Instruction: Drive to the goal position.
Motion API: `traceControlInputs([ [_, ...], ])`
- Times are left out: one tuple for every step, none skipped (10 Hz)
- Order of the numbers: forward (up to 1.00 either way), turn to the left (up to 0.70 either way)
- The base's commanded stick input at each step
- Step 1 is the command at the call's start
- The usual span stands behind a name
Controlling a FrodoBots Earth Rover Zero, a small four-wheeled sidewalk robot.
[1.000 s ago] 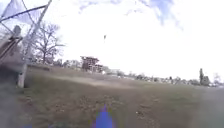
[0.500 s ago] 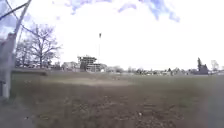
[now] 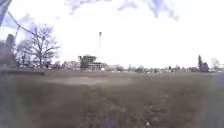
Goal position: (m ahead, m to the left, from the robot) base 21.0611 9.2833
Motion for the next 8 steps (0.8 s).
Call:
traceControlInputs([
  [0.0,0.0],
  [0.0,0.0],
  [0.0,0.0],
  [0.0,0.0],
  [0.0,0.0],
  [0.0,0.0],
  [0.0,0.0],
  [0.0,0.0],
])
